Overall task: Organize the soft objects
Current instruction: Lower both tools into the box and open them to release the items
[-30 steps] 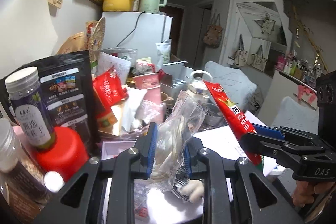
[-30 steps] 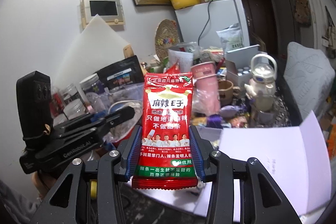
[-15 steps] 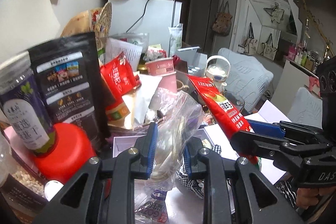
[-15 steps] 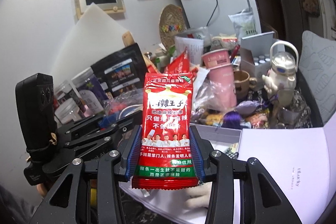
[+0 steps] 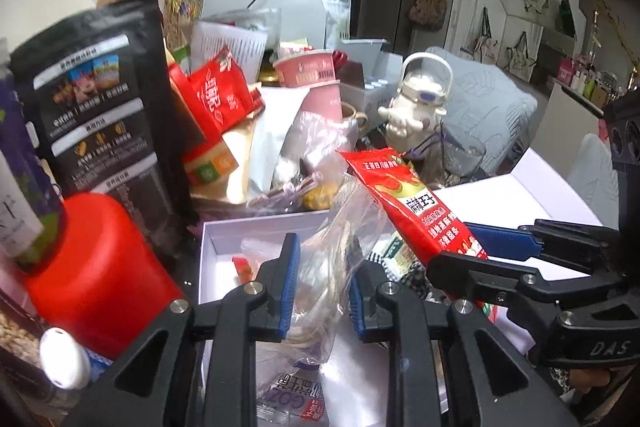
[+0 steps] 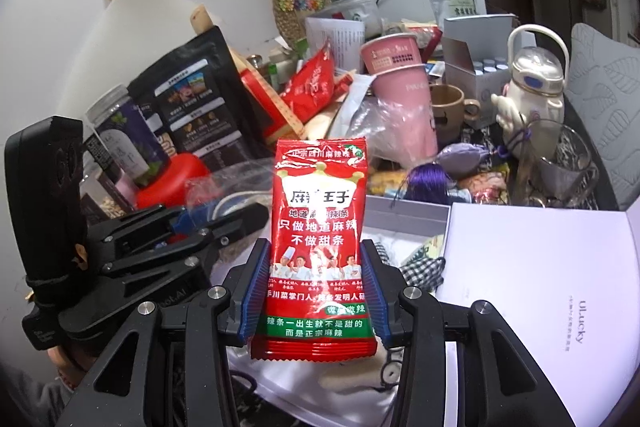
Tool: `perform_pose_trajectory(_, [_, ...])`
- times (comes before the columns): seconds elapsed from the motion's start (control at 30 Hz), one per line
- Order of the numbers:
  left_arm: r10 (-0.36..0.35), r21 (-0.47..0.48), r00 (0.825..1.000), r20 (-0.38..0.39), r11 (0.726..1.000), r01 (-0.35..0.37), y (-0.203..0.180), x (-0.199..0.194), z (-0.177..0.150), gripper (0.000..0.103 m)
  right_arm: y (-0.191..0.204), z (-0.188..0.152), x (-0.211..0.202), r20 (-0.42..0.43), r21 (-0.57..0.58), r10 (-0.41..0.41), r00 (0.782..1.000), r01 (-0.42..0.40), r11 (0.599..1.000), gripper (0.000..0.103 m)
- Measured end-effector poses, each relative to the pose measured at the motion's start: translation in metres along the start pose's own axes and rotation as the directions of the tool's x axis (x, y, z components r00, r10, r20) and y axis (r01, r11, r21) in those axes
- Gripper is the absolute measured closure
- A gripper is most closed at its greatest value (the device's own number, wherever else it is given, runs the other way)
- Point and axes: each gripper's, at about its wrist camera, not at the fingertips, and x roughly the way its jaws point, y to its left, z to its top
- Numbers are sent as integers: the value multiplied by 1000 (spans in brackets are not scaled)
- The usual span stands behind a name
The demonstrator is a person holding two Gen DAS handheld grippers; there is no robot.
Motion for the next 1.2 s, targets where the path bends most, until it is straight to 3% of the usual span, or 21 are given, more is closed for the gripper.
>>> perform_pose_trajectory(0.47, [-6,-21,989,-150,1000,3,12,46,-18,81,-14,-13,43,-118,19,-12,993,14,1000,59])
perform_pose_trajectory(0.6, [9,-16,985,-171,1000,-12,13,53,-22,81,-19,-15,49,-132,27,-5,991,8,1000,59])
perform_pose_trajectory(1.2, [103,26,969,-225,995,-100,16,67,-29,81,-11,-22,61,-157,-78,-118,980,107,991,56])
